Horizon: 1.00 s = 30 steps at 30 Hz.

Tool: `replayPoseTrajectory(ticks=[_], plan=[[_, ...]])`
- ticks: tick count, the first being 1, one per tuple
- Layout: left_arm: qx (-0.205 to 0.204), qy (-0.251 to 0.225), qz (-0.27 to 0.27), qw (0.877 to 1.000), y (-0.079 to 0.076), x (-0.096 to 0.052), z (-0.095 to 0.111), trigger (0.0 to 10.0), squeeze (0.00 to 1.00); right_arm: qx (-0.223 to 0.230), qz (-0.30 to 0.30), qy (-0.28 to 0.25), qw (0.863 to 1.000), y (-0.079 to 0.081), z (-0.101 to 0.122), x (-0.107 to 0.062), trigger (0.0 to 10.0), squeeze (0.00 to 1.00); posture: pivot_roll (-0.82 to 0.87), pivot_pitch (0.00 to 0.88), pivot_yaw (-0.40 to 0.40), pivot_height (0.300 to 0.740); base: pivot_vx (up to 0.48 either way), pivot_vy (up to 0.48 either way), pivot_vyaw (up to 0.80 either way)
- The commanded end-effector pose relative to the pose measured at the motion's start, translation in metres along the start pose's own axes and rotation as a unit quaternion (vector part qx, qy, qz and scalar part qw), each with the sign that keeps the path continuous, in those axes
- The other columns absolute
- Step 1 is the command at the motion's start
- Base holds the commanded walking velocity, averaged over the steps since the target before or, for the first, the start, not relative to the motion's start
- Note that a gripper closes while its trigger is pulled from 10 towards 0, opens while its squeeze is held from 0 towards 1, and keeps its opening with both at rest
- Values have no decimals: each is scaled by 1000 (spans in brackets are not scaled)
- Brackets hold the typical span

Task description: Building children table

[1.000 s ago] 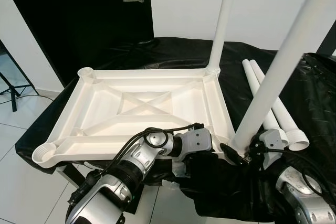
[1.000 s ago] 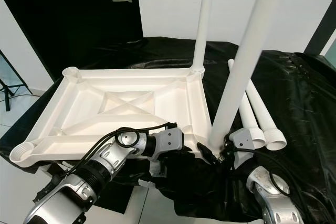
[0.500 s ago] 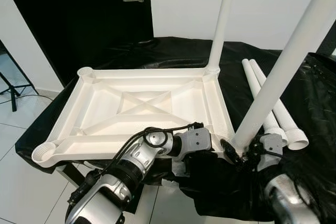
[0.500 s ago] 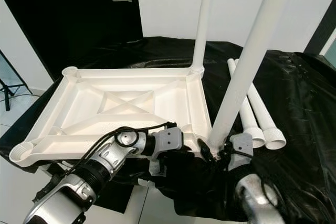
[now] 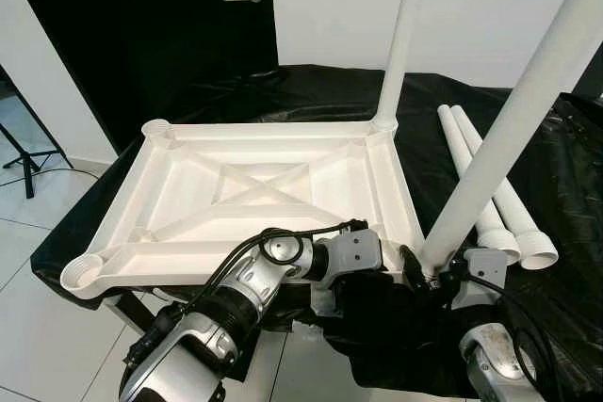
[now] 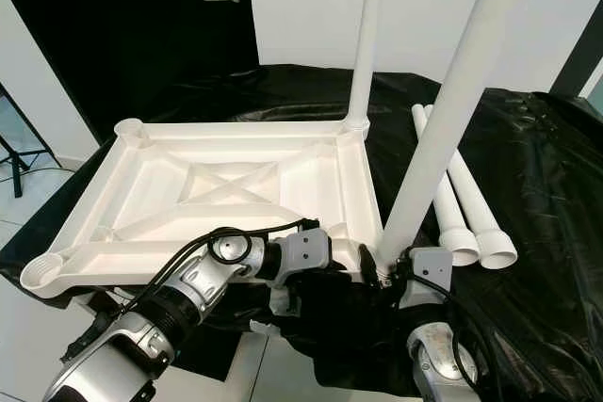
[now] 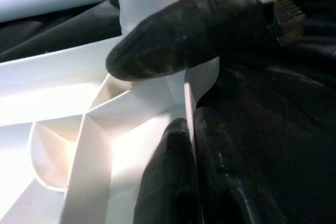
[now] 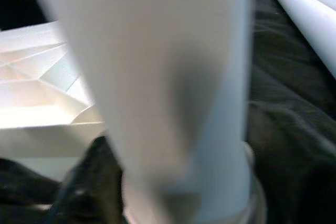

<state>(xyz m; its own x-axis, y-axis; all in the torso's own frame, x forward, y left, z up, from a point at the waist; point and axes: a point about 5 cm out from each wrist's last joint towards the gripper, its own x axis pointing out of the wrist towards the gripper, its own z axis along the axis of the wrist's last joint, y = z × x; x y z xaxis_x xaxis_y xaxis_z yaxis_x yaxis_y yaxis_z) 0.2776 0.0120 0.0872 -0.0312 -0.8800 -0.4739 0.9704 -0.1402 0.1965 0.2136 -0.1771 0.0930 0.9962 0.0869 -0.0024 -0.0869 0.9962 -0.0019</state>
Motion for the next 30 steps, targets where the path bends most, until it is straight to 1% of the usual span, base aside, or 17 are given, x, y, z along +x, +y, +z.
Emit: replayPoseTrajectory(ticks=[1,3,4,5,6,7,8,9,11,13,14,16,21,28,29,30], plan=[[-104,82,-55,990,-35,-1,-56,10000,0,12,20,-16,1000,-12,10,6,10000,1000,155,0,-16,740,0,0,0],[-104,82,-55,990,-35,-1,-56,10000,0,12,20,-16,1000,-12,10,6,10000,1000,155,0,-16,740,0,0,0],[-103,82,-55,990,-34,0,-56,10000,0,21,52,-12,998,-9,10,9,10000,933,156,0,-17,740,0,0,0],[-103,82,-55,990,-35,-1,-56,10000,0,14,95,-18,995,-9,16,13,10000,0,160,0,-18,740,0,0,0],[-103,82,-55,990,-35,-1,-56,10000,0,14,95,-18,995,-9,16,13,10000,0,160,0,-18,740,0,0,0],[-104,82,-55,990,-35,-1,-57,10000,0,6,121,-23,992,-9,20,15,10000,0,161,0,-18,740,0,0,0],[-104,82,-55,990,-35,-1,-57,10000,0,6,121,-23,992,-9,20,15,10000,0,161,0,-18,740,0,0,0],[-106,84,-54,989,-37,-2,-59,10000,0,-2,167,-12,986,-14,24,18,10000,0,168,0,-20,740,0,0,0],[-106,84,-54,989,-37,-2,-59,10000,0,-2,167,-12,986,-14,24,18,10000,0,168,0,-20,740,0,0,0],[-108,85,-53,989,-38,-3,-60,10000,0,-10,217,20,976,-15,19,16,10000,0,170,0,-21,740,0,0,0],[-108,85,-53,989,-38,-3,-60,10000,0,-10,217,20,976,-15,19,16,10000,0,170,0,-21,740,0,0,0],[-109,85,-52,989,-38,-4,-61,10000,0,-17,258,53,965,-16,13,13,10000,0,172,0,-22,740,0,0,0],[-109,84,-52,989,-37,-3,-61,10000,0,-13,264,61,963,-17,12,13,10000,0,172,0,-21,740,0,0,0],[-107,86,-53,989,-37,-4,-61,10000,0,-19,268,67,961,-21,8,17,10000,0,166,0,-9,740,0,0,0],[-106,87,-53,989,-36,-4,-61,10000,0,-13,280,69,957,-18,6,17,0,0,168,0,-6,740,0,0,0],[-105,87,-53,989,-36,-4,-60,10000,0,-11,290,71,954,-16,5,16,0,0,170,0,-3,740,0,0,0]])
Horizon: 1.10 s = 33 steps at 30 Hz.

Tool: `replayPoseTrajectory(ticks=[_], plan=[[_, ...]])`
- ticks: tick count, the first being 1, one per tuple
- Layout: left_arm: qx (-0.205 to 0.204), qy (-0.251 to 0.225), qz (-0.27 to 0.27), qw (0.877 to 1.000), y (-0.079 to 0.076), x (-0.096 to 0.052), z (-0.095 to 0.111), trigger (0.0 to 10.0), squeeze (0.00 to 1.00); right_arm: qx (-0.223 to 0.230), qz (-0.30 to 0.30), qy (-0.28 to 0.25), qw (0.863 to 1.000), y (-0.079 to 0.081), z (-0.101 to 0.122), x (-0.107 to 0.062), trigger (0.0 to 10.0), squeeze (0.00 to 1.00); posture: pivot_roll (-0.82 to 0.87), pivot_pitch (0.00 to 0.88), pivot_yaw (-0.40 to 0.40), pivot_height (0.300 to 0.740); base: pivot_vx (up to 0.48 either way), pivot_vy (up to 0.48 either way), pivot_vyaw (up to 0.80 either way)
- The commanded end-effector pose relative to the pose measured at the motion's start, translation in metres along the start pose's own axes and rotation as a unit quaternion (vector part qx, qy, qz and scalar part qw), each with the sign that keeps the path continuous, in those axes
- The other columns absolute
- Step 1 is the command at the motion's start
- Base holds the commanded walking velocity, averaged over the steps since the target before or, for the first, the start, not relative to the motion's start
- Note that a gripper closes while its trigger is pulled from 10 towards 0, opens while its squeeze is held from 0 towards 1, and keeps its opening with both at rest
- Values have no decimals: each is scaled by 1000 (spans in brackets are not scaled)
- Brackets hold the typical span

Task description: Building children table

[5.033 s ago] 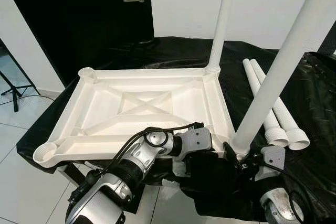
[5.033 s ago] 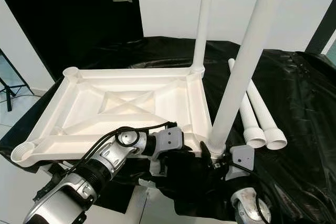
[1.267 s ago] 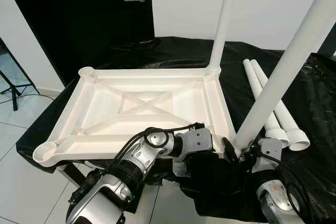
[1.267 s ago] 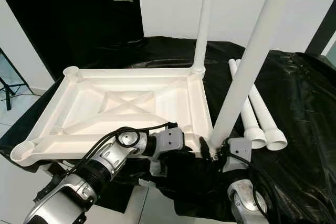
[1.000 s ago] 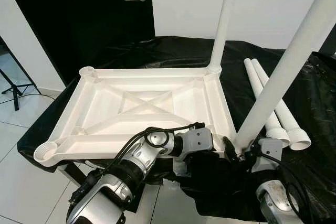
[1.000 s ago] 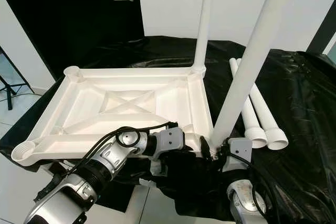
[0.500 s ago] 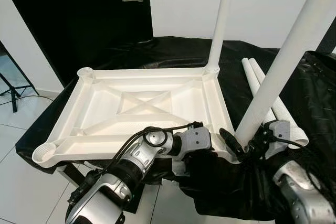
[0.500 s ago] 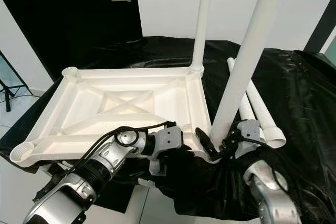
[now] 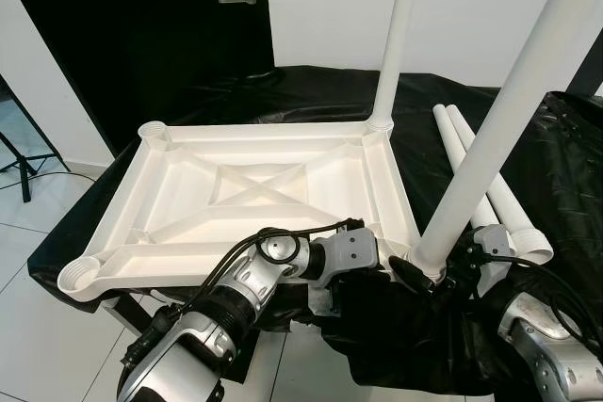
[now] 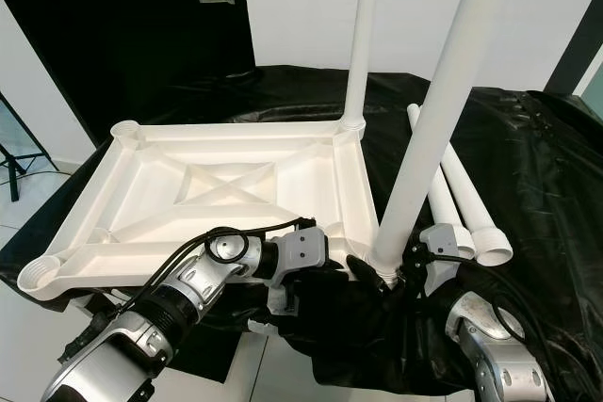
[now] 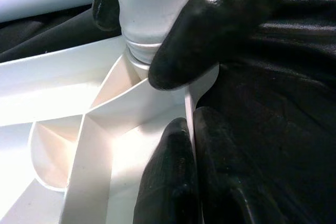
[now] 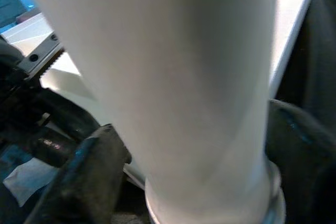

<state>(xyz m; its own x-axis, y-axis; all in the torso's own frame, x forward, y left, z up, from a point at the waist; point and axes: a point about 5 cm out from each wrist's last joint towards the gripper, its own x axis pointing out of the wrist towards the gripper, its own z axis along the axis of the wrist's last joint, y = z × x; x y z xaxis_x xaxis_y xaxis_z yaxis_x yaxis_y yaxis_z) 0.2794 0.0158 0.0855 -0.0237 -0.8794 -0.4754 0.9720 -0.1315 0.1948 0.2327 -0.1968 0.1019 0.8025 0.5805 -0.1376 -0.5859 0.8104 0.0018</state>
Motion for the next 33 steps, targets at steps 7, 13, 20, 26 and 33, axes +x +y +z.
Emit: replayPoseTrajectory(ticks=[7,13,20,26,33], plan=[[-100,87,-56,990,-35,-2,-57,10000,0,16,23,0,1000,12,-6,5,0,0,173,0,-2,740,0,0,0],[-101,89,-57,989,-37,-3,-58,10000,0,13,-95,-33,995,16,-6,5,0,0,182,0,-14,740,0,0,0],[-102,85,-55,990,-37,-1,-57,10000,0,-4,-304,-60,951,9,-5,-9,0,0,180,0,-16,740,0,0,0],[-100,85,-59,990,-38,-1,-57,10000,0,-1,-309,-71,948,9,-5,-11,0,0,180,0,-17,740,0,0,0],[-102,85,-57,990,-37,-2,-57,10000,0,9,-261,-61,963,14,-7,1,10000,1000,175,0,-18,740,0,0,0]])
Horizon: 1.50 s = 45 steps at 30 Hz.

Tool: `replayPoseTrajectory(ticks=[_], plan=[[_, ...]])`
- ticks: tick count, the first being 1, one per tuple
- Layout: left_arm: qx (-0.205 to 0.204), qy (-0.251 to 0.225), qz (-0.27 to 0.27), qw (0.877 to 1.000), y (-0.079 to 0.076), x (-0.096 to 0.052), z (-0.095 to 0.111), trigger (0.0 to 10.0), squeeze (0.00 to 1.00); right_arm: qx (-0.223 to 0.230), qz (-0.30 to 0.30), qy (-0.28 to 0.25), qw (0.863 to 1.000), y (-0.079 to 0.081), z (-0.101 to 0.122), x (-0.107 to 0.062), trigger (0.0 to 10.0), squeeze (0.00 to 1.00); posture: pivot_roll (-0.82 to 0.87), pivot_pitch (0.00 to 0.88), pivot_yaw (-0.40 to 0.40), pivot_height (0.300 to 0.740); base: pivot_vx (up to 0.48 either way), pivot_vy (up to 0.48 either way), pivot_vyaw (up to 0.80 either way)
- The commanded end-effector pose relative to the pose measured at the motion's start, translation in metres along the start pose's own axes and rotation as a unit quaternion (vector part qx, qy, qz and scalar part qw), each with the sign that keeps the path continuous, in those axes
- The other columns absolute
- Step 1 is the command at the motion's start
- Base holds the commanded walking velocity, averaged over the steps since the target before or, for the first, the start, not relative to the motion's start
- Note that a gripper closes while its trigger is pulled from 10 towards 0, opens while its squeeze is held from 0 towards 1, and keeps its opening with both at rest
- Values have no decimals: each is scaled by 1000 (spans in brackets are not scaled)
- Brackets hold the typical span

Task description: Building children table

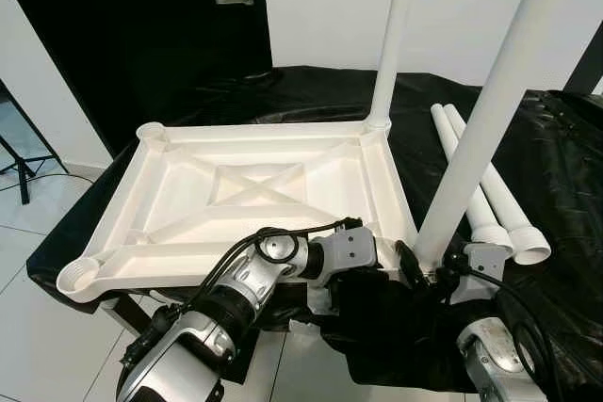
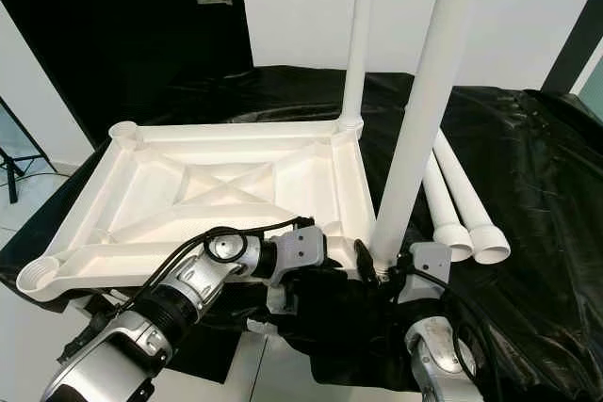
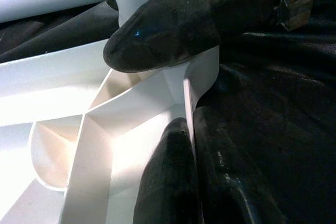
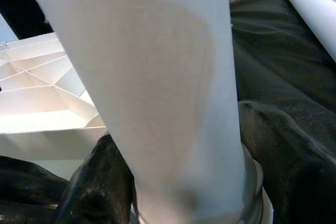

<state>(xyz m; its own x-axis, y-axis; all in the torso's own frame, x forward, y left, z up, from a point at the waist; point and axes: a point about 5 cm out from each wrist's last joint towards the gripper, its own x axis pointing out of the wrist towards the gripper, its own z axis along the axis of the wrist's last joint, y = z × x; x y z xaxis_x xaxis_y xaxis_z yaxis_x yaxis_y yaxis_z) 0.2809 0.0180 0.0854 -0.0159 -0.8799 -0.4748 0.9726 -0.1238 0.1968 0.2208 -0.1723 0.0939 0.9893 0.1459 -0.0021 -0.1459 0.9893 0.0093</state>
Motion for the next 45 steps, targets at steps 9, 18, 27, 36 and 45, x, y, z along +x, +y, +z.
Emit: replayPoseTrajectory(ticks=[9,18,27,36,45], plan=[[-100,83,-63,989,-39,1,-54,10000,0,-35,77,-7,996,-26,13,17,10000,1000,170,0,-14,740,0,0,0],[-101,82,-63,990,-39,1,-54,10000,0,-49,185,56,980,-26,2,11,10000,0,182,0,-14,740,0,0,0],[-102,87,-61,989,-39,-4,-56,10000,0,-31,198,52,978,-31,0,11,0,0,192,0,-5,740,0,0,0],[-97,88,-67,989,-39,-4,-55,10000,0,-44,165,60,983,-28,-9,3,0,0,191,0,3,740,0,0,0],[-101,86,-59,989,-38,-2,-55,10000,0,-17,-48,19,999,-36,-13,-3,0,0,200,0,-19,740,0,0,0]])
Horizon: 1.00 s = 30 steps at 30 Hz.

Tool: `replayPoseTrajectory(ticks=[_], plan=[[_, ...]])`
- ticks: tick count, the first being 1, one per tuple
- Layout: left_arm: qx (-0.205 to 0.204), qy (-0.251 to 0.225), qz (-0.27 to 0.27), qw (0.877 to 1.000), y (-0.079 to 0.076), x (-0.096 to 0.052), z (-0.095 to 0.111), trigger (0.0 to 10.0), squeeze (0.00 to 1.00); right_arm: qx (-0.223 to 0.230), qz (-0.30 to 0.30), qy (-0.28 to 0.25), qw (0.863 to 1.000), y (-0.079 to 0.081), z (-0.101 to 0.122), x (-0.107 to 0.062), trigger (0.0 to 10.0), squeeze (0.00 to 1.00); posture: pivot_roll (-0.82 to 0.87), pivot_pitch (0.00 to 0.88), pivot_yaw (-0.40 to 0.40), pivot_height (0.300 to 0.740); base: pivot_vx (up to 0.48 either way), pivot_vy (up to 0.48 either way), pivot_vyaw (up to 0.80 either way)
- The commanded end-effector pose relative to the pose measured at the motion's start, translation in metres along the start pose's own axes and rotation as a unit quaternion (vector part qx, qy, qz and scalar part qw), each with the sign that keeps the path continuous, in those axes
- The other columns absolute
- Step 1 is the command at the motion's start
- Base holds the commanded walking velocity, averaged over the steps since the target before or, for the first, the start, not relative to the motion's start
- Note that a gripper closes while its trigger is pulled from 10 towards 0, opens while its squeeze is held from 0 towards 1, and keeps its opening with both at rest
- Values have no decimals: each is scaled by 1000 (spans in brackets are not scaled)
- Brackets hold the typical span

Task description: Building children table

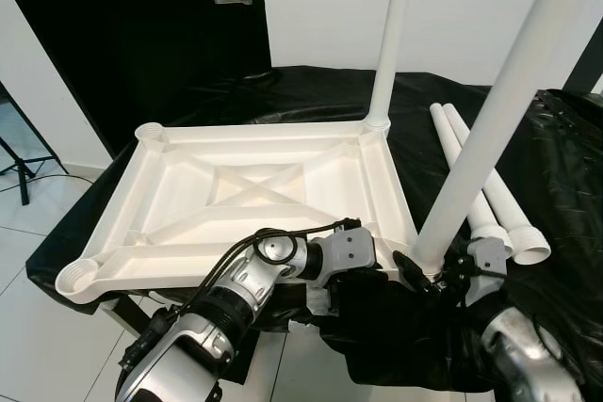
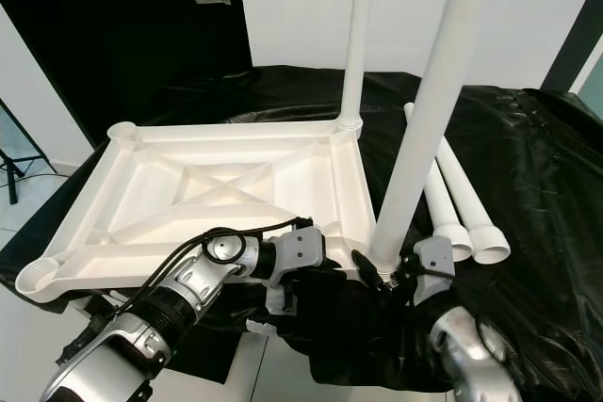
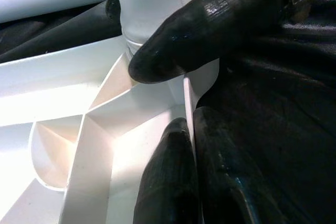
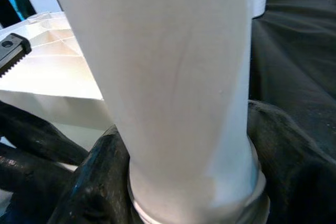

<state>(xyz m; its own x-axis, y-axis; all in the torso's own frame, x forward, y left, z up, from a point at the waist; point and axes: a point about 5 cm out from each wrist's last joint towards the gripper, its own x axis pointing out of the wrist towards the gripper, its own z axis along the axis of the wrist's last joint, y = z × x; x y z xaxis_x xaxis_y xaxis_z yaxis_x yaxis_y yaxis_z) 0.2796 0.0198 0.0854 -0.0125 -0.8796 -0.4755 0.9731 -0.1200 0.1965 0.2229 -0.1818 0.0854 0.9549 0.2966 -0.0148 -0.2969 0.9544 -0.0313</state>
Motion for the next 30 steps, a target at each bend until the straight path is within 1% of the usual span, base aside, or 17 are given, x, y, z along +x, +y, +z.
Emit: replayPoseTrajectory(ticks=[1,3,8,12,13,17,18,19,20,23,24,25,26,27,28,29,30], plan=[[-99,85,-61,990,-37,0,-54,10000,0,5,-124,15,992,-25,-5,-7,0,0,200,0,-19,740,0,0,0],[-101,83,-57,990,-36,0,-54,10000,0,33,-175,4,984,-25,-3,-7,0,0,194,0,-20,740,0,0,0],[-101,83,-57,990,-37,0,-54,10000,0,35,-182,2,983,-24,-3,-7,0,0,192,0,-19,740,0,0,0],[-99,87,-63,989,-37,2,-55,10000,0,24,-202,-5,979,-21,-1,1,0,0,177,0,-8,740,0,0,0],[-98,87,-63,989,-36,2,-55,10000,0,19,-190,-4,982,-17,-1,3,3412,0,177,0,-4,740,0,0,0],[-98,86,-63,989,-36,2,-54,10000,0,13,-177,-4,984,-13,-1,5,3412,0,177,0,-4,740,0,0,0],[-97,87,-63,989,-36,2,-55,10000,0,9,-149,-14,989,-13,4,8,10000,1000,170,0,2,740,0,0,0],[-97,88,-64,989,-37,1,-55,10000,0,4,-121,-22,992,-14,9,11,10000,1000,168,0,2,740,0,0,0],[-97,88,-64,989,-37,1,-55,10000,0,4,-121,-22,992,-14,9,11,10000,1000,168,0,2,740,0,0,0],[-97,89,-65,989,-37,1,-56,10000,0,-2,-91,-30,995,-15,14,14,10000,1000,167,0,2,740,0,0,0],[-96,89,-66,989,-37,1,-56,10000,0,-16,-51,-22,998,-17,15,14,10000,0,164,0,1,740,0,0,0],[-96,89,-66,989,-37,1,-56,10000,0,-16,-51,-22,998,-17,15,14,10000,0,164,0,1,740,0,0,0],[-96,89,-66,989,-37,2,-55,10000,0,-21,-13,-12,1000,-18,15,13,10000,0,164,0,-2,740,0,0,0],[-96,89,-66,989,-37,2,-55,10000,0,-21,-13,-12,1000,-18,15,13,10000,0,164,0,-2,740,0,0,0],[-95,88,-67,989,-37,3,-54,10000,0,-23,22,1,999,-18,14,11,10000,0,163,0,-2,740,0,0,0],[-95,88,-67,989,-37,3,-54,10000,0,-23,22,1,999,-18,14,11,10000,0,163,0,-2,740,0,0,0],[-95,87,-67,989,-37,4,-54,10000,0,-25,52,14,998,-17,12,10,10000,0,163,0,-2,740,0,0,0]])
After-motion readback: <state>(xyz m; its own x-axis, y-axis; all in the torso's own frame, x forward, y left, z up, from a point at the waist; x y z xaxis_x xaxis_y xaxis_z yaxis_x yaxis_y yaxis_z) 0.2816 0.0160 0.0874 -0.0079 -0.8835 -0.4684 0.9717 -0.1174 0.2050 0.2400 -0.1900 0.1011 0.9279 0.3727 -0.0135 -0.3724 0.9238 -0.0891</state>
